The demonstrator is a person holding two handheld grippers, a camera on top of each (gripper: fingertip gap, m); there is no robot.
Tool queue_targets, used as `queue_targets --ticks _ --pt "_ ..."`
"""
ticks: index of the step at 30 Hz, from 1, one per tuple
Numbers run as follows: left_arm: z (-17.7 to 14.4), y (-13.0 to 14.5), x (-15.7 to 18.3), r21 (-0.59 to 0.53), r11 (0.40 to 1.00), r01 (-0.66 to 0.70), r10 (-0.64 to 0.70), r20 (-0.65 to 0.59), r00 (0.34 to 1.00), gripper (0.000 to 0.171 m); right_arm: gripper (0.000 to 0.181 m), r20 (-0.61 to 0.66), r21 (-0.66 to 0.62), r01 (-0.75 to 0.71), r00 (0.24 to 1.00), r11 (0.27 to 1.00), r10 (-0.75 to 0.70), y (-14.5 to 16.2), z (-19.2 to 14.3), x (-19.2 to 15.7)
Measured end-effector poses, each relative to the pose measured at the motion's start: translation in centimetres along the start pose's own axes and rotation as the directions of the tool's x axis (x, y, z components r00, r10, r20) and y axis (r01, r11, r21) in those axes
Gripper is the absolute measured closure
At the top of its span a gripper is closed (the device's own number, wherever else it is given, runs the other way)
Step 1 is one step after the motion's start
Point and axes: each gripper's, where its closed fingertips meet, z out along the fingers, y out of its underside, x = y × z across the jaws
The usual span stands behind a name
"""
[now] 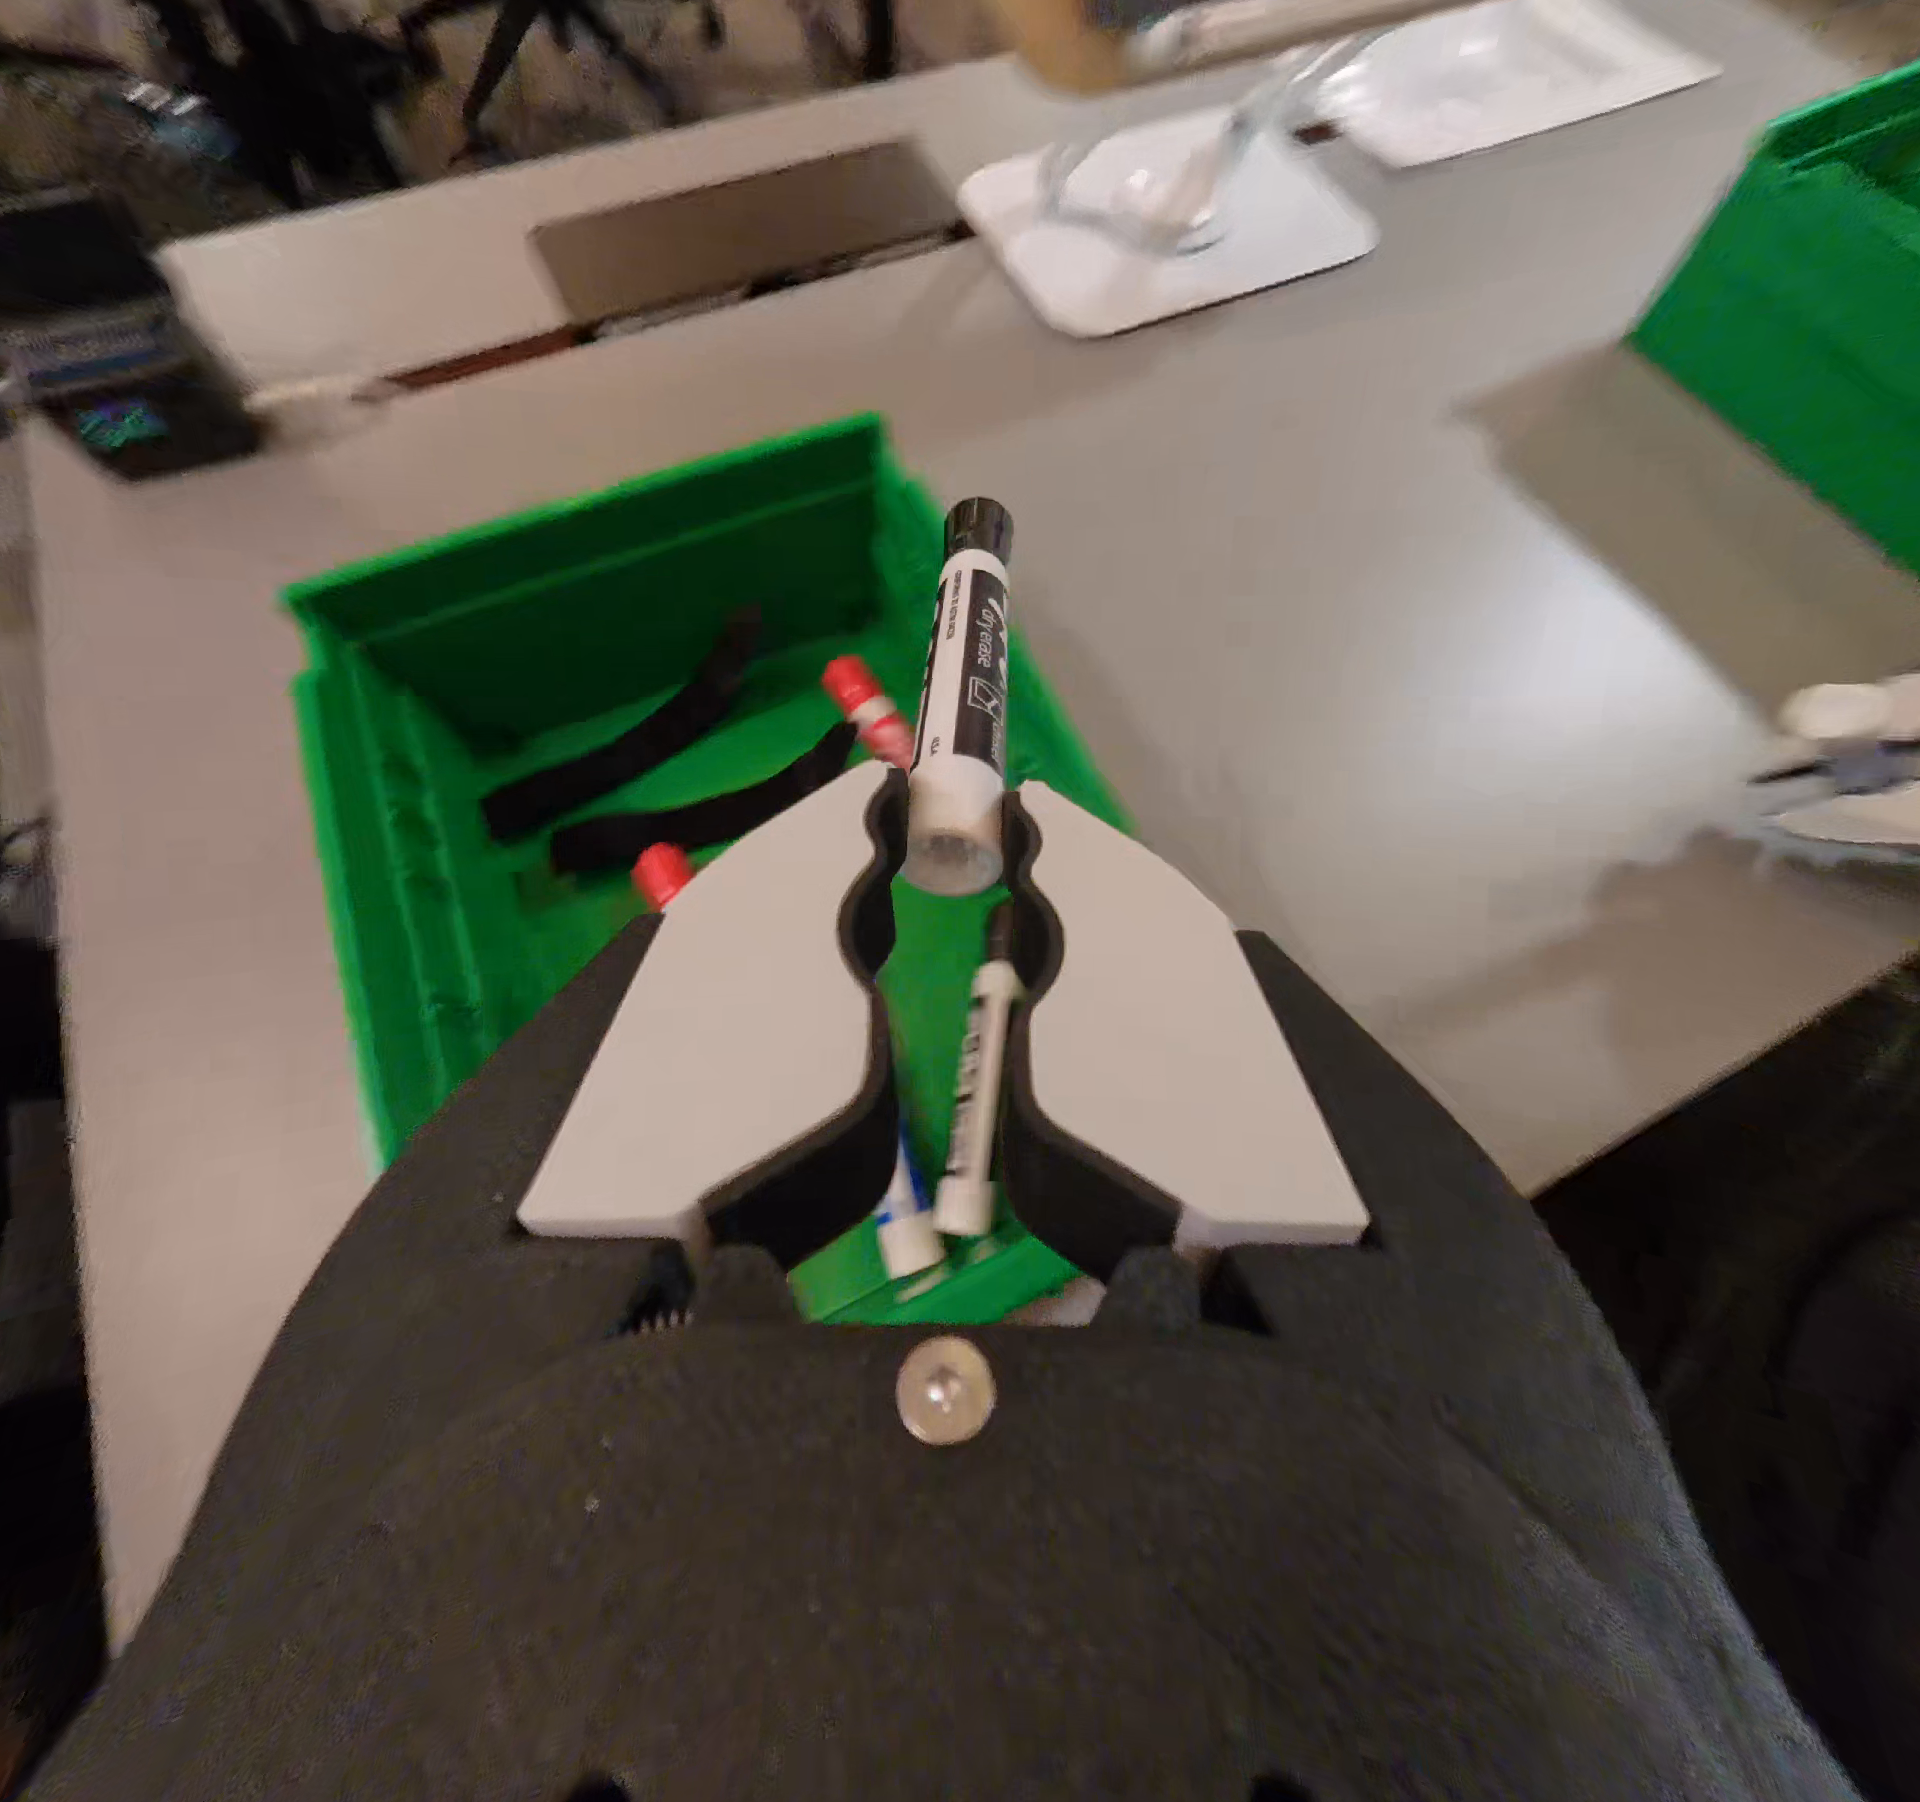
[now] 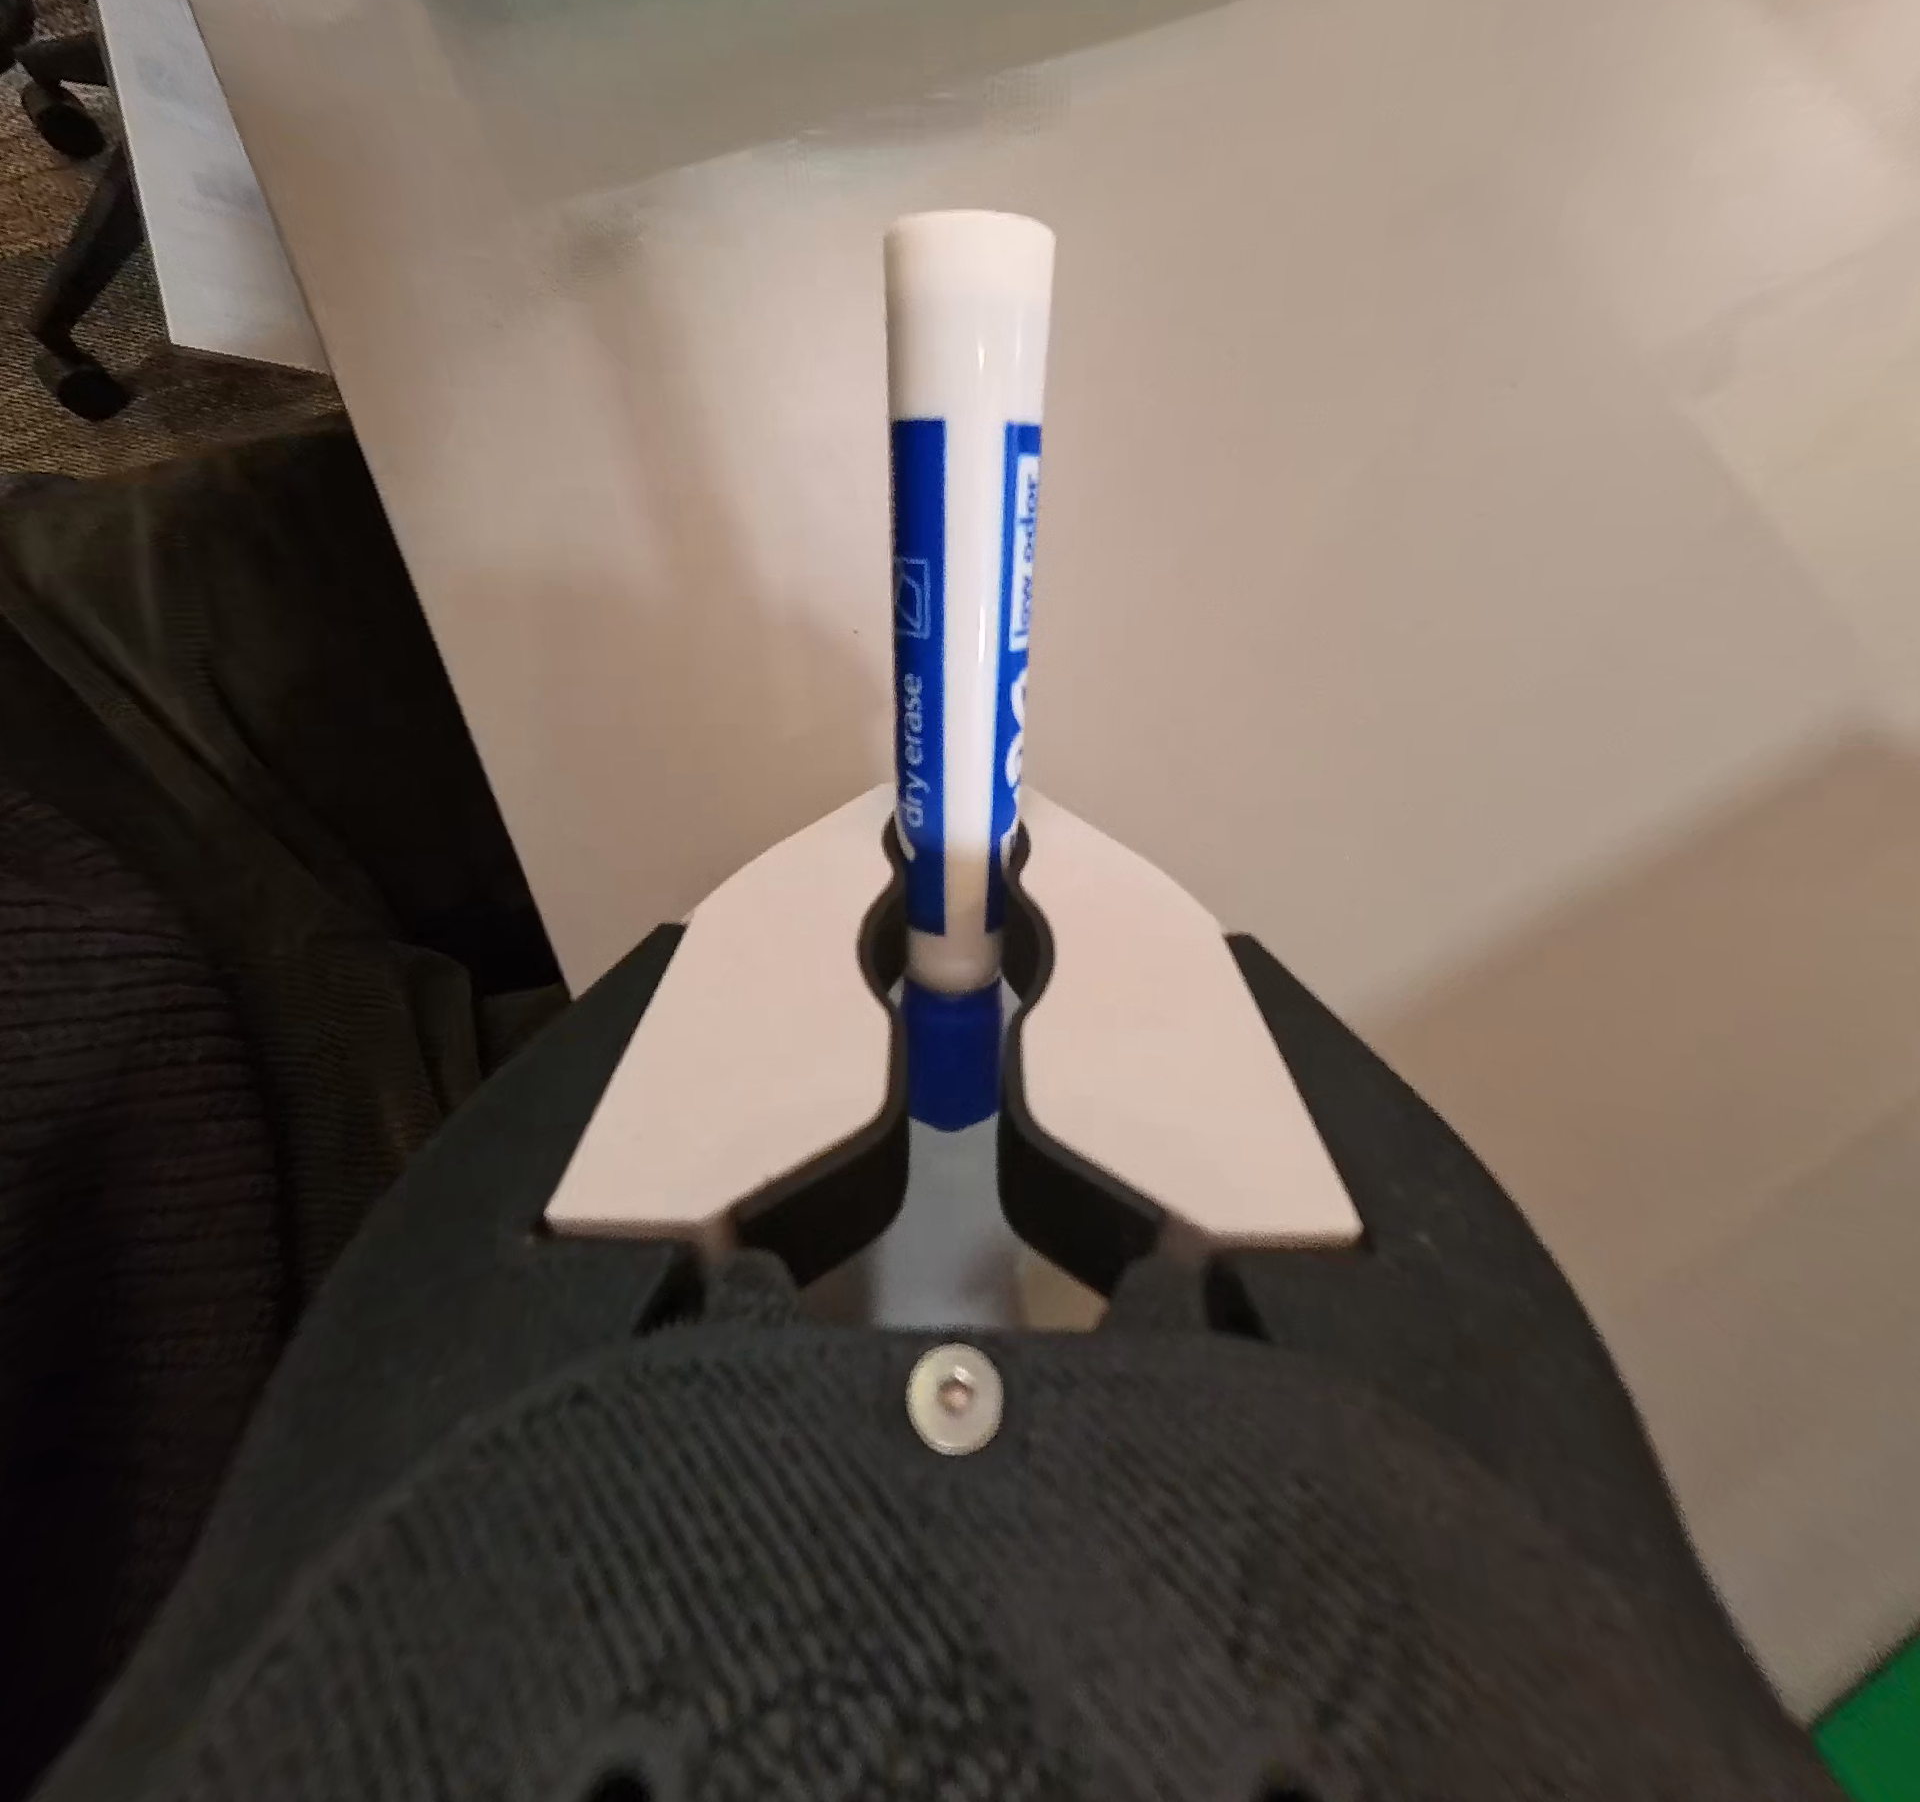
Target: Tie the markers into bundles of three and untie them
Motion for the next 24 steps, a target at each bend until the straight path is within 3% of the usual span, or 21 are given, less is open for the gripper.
queue_targets --ticks 3,6,8,12,18,20,24 --pt "-0.3 -1.9 6.1 0.050 0.997 -0.062 0.070 -0.195 0.978 0.153 0.168 -0.007 -0.013 0.005 1.000 1.000 -0.005 0.3 -0.1 0.3" --pt "1.3 -1.9 13.9 0.083 0.989 -0.118 0.143 -0.429 0.892 0.153 0.168 -0.005 -0.061 0.044 0.999 0.997 -0.044 1.1 -0.3 0.8" --pt "3.1 -0.5 19.6 0.076 0.987 -0.140 0.158 -0.589 0.792 0.153 0.168 0.039 -0.127 0.130 0.991 0.983 -0.126 2.7 -0.7 1.0" --pt "6.3 3.6 28.2 0.054 0.980 -0.192 0.166 -0.754 0.636 0.153 0.167 0.193 -0.258 0.201 0.969 0.945 -0.153 6.6 -2.4 0.2" --pt "7.3 7.9 33.7 -0.012 0.980 -0.199 0.089 -0.867 0.490 0.154 0.168 0.294 -0.376 0.176 0.954 0.910 -0.063 8.5 -5.2 -1.4" --pt "7.9 8.5 34.1 -0.007 0.977 -0.214 0.103 -0.864 0.494 0.154 0.167 0.317 -0.410 0.166 0.948 0.897 -0.030 9.2 -5.7 -2.3" --pt "8.0 8.5 34.9 -0.026 0.977 -0.212 0.069 -0.901 0.429 0.154 0.167 0.325 -0.451 0.152 0.946 0.880 0.003 10.0 -6.5 -3.7"
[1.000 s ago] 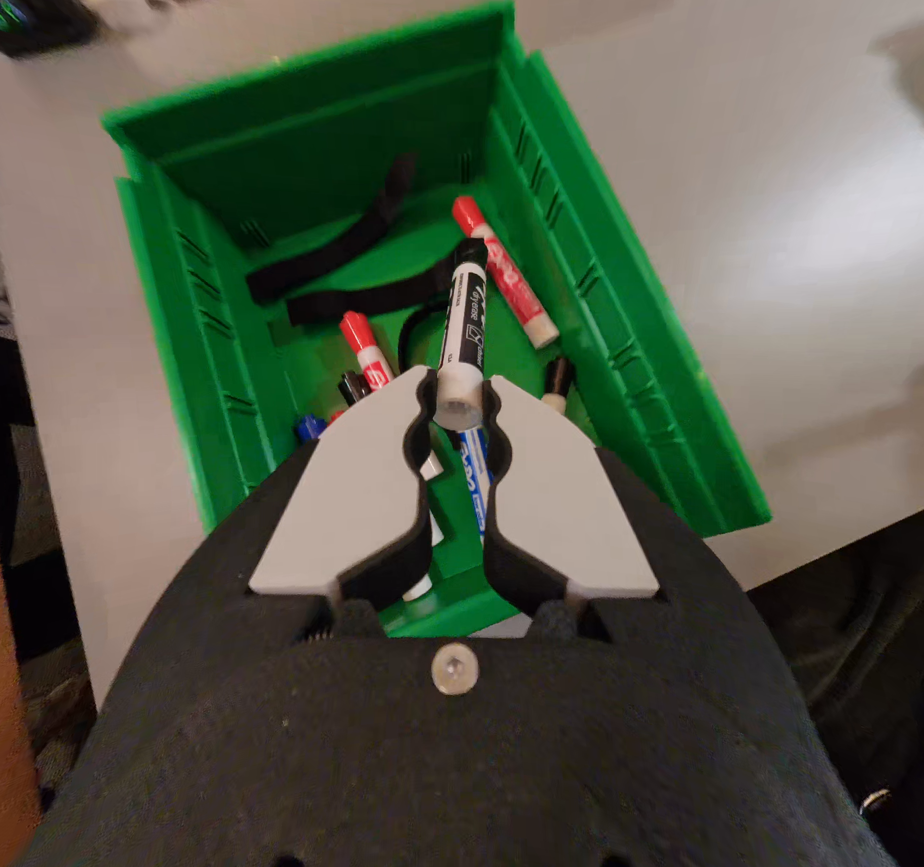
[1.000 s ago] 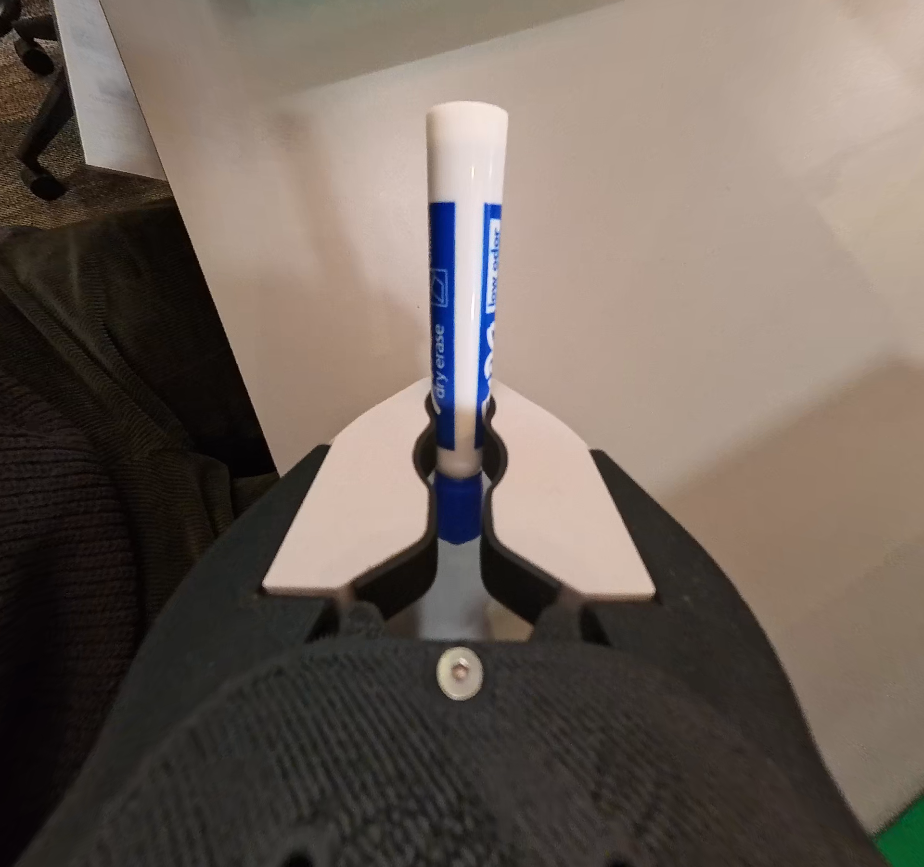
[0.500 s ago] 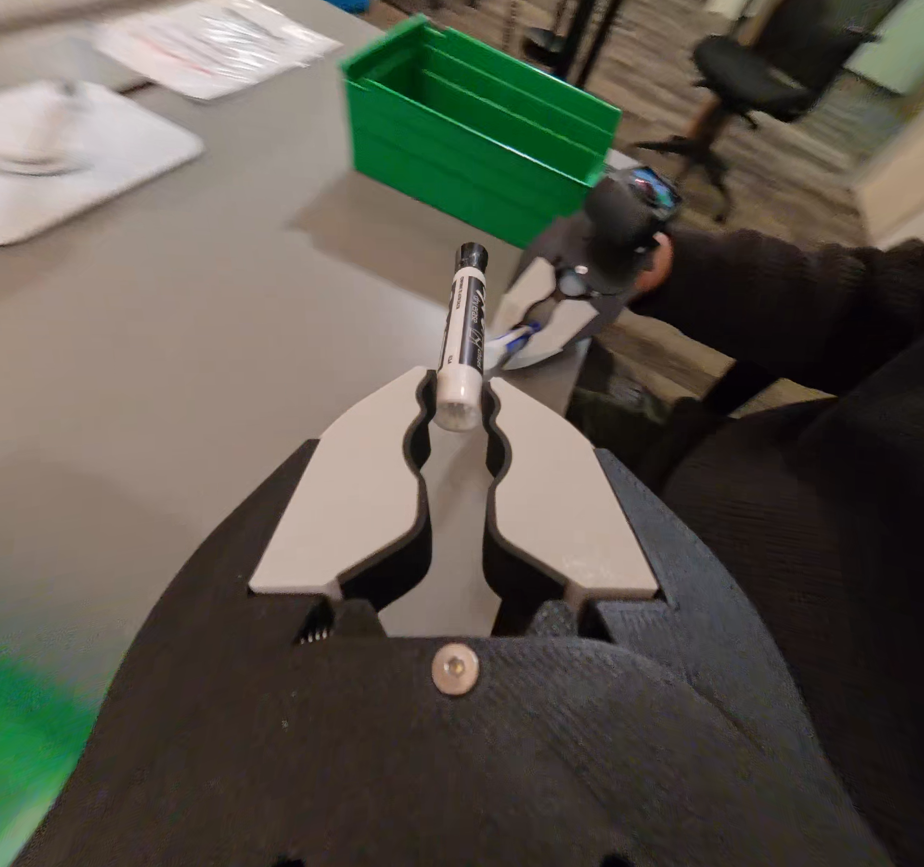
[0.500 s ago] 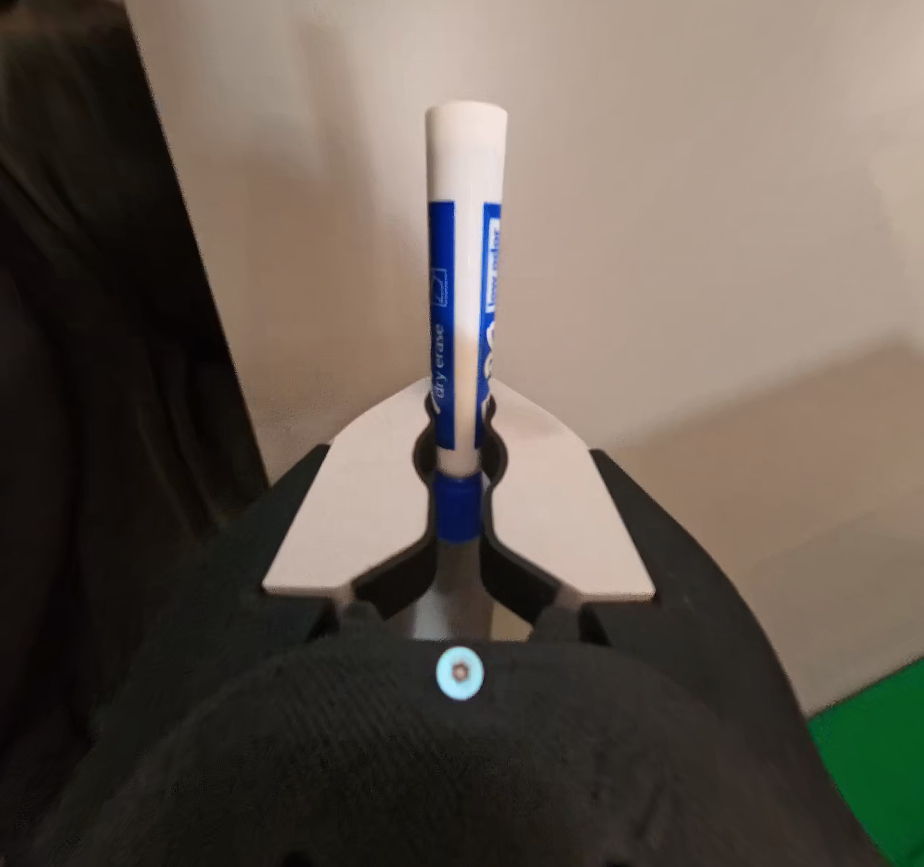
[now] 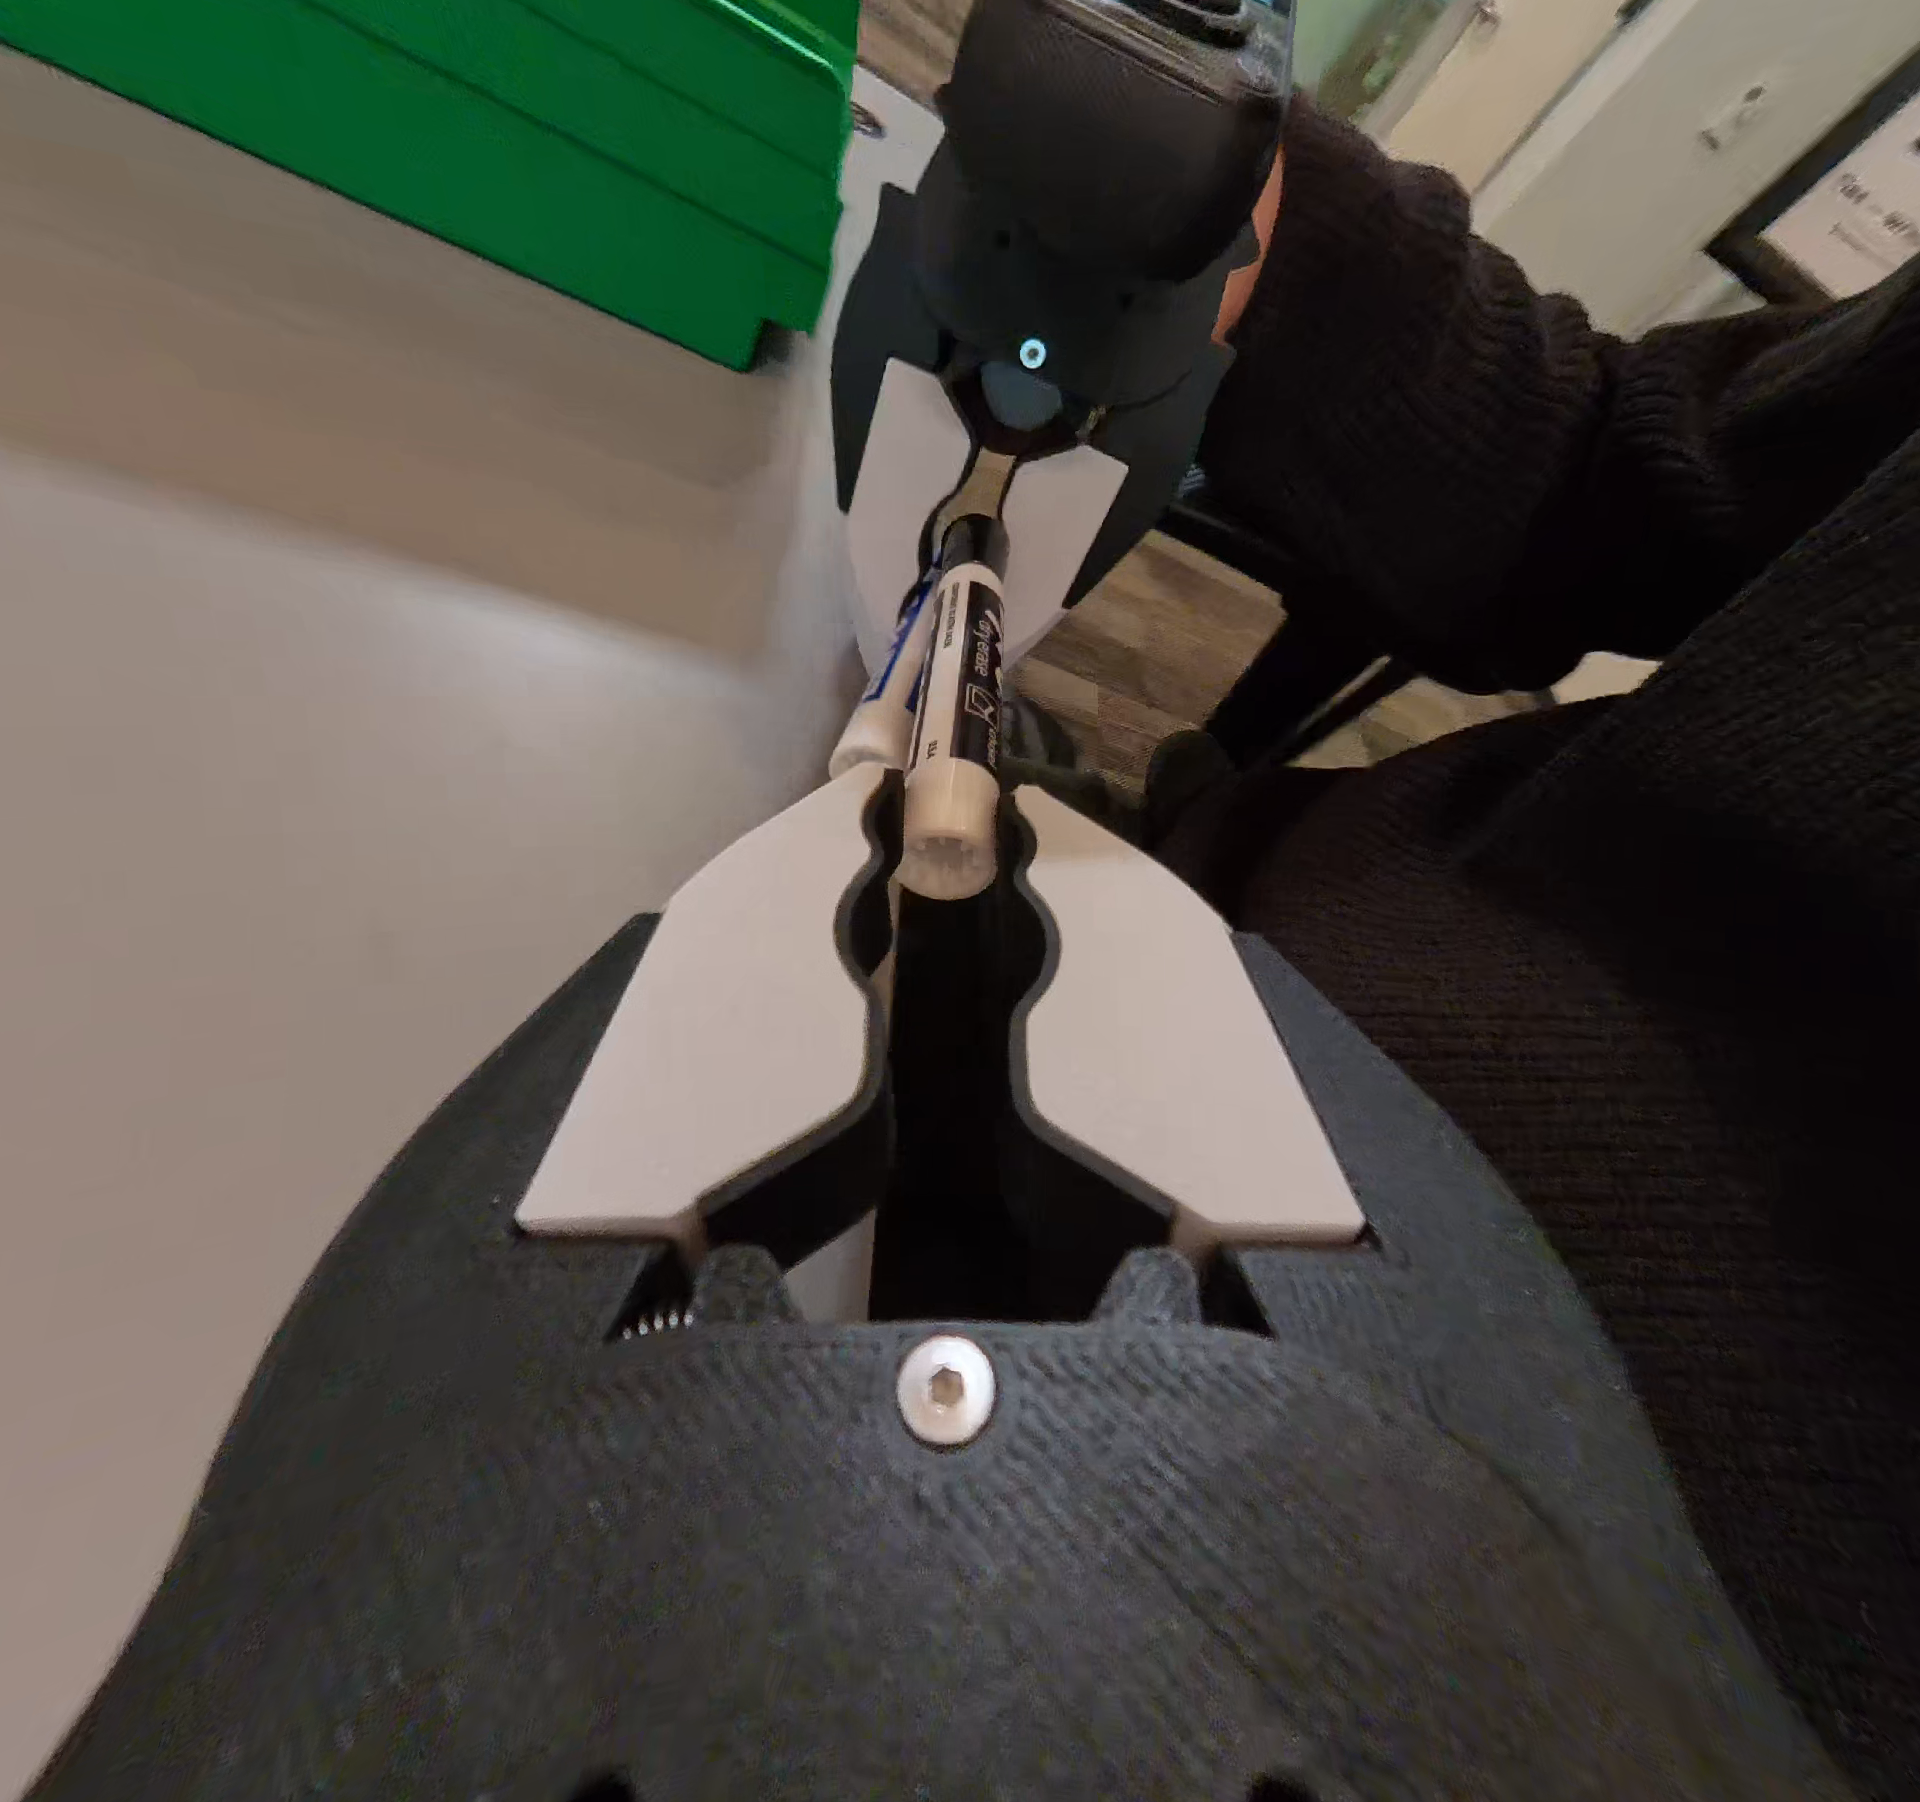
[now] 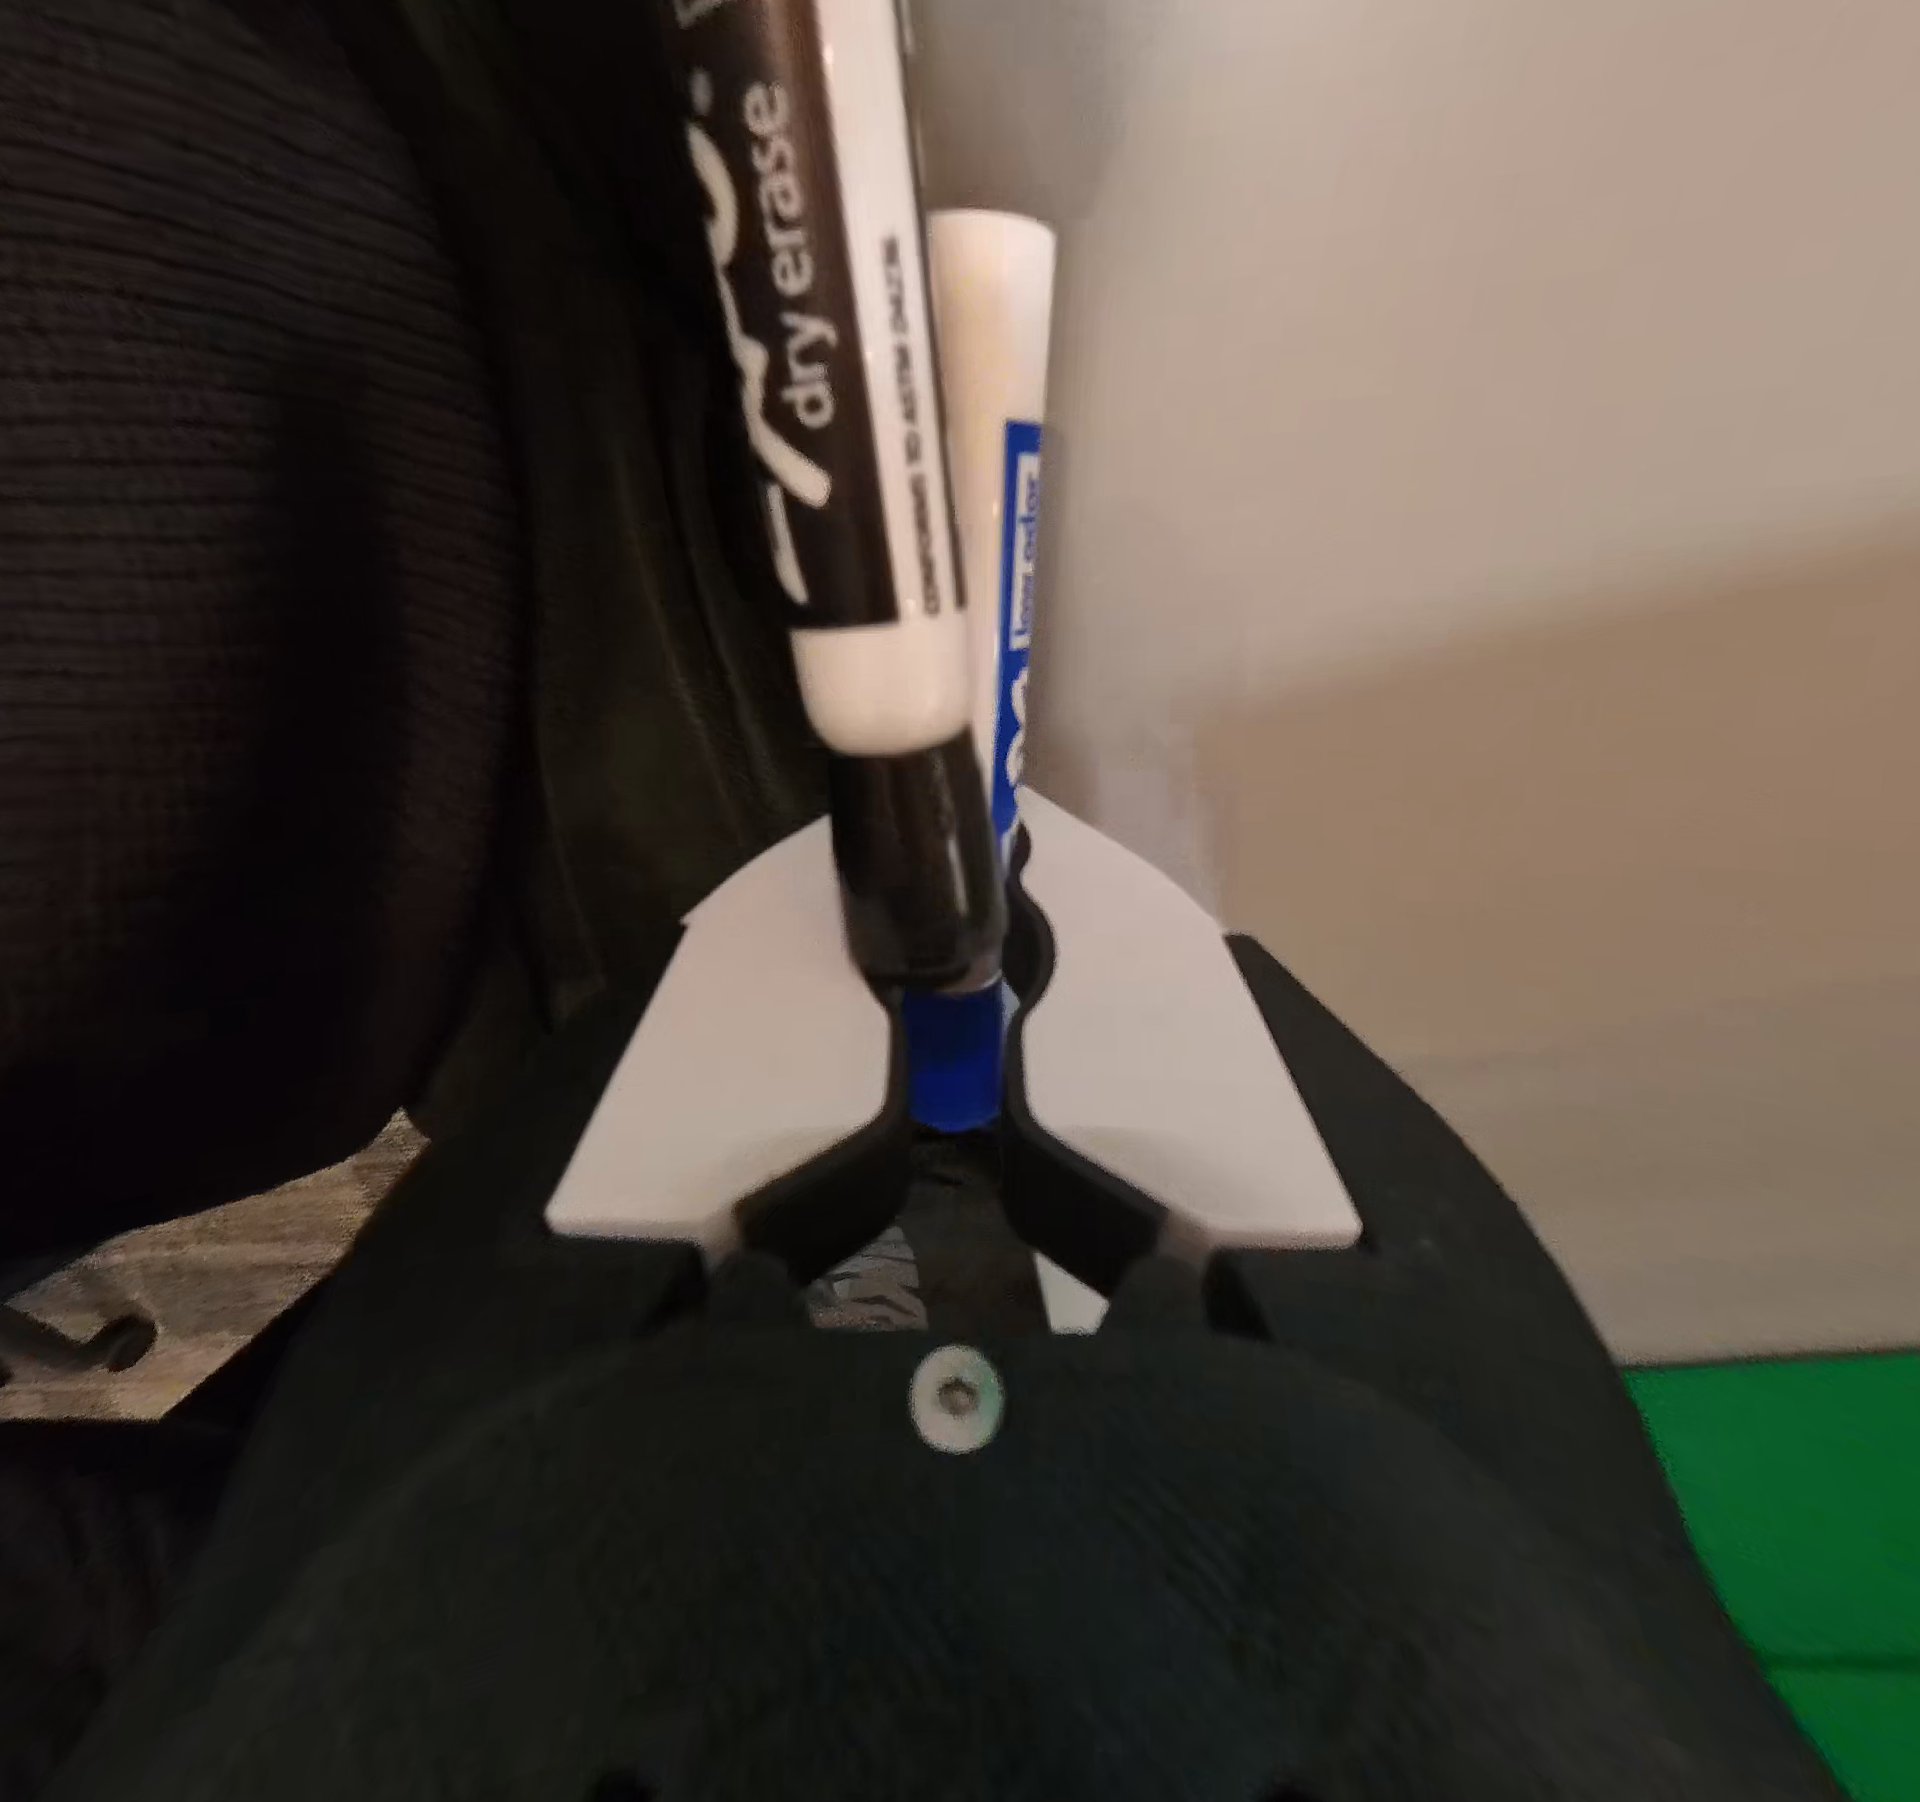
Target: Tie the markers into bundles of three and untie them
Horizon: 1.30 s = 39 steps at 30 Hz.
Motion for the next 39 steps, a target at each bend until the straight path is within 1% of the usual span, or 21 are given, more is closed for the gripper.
queue_targets --ticks 1,10,15,18,22,24,25,26,27,28,30,32,34,39 --pt "0.2 0.0 0.2 -0.009 1.000 0.009 -0.010 -0.028 1.000 0.154 0.167 -0.001 -0.007 -0.004 1.000 1.000 0.004 0.2 0.0 -0.3" --pt "1.6 -0.5 1.2 -0.052 0.998 -0.032 0.027 -0.102 0.994 0.154 0.167 -0.060 -0.111 -0.027 0.998 0.993 0.021 2.2 -0.4 -1.8" --pt "1.5 -1.0 1.9 -0.028 0.999 -0.028 0.023 -0.147 0.989 0.154 0.167 -0.029 -0.083 -0.026 0.999 0.996 0.024 2.0 -1.0 -2.8" --pt "1.4 -1.1 2.0 -0.017 1.000 -0.021 0.018 -0.150 0.989 0.153 0.167 -0.017 -0.074 -0.014 1.000 0.997 0.013 1.8 -1.2 -3.1" --pt "1.6 -0.7 1.7 -0.034 0.998 -0.057 0.053 -0.092 0.994 0.155 0.167 -0.013 -0.098 -0.025 1.000 0.995 0.024 1.9 -1.3 -3.1" --pt "1.7 -0.3 1.6 -0.051 0.996 -0.078 0.075 -0.063 0.995 0.155 0.167 -0.007 -0.075 -0.011 1.000 0.997 0.011 1.4 -1.5 -3.2" --pt "2.0 -0.4 2.1 -0.038 0.996 -0.080 0.077 -0.083 0.994 0.154 0.167 0.018 -0.016 -0.008 1.000 1.000 0.009 0.3 -1.7 -3.5" --pt "2.3 -0.6 2.9 -0.013 0.998 -0.067 0.065 -0.119 0.991 0.154 0.167 0.070 0.053 -0.002 0.998 0.999 -0.001 -1.2 -2.0 -4.4" --pt "2.6 -0.8 3.6 -0.005 0.999 -0.043 0.042 -0.146 0.988 0.153 0.167 0.104 0.082 0.014 0.994 0.997 -0.022 -2.1 -2.2 -5.1" --pt "2.9 -0.6 3.8 -0.024 0.999 -0.036 0.032 -0.144 0.989 0.153 0.167 0.085 0.053 0.035 0.996 0.998 -0.040 -2.1 -2.1 -5.2" --pt "3.1 0.1 3.5 -0.056 0.993 -0.101 0.096 -0.083 0.992 0.155 0.167 0.001 -0.032 0.056 0.998 0.998 -0.056 -1.5 -1.9 -4.4" --pt "2.8 0.2 3.5 -0.061 0.993 -0.105 0.100 -0.079 0.992 0.155 0.167 -0.007 -0.038 0.069 0.998 0.997 -0.069 -1.8 -1.7 -4.3" --pt "2.3 0.0 3.2 -0.038 0.996 -0.081 0.078 -0.081 0.994 0.155 0.167 -0.015 -0.019 0.069 0.998 0.997 -0.069 -2.2 -1.7 -4.0" --pt "1.6 0.0 2.2 -0.013 0.998 -0.056 0.055 -0.047 0.997 0.154 0.166 -0.061 -0.059 0.039 0.997 0.997 -0.043 -1.3 -1.7 -2.5"
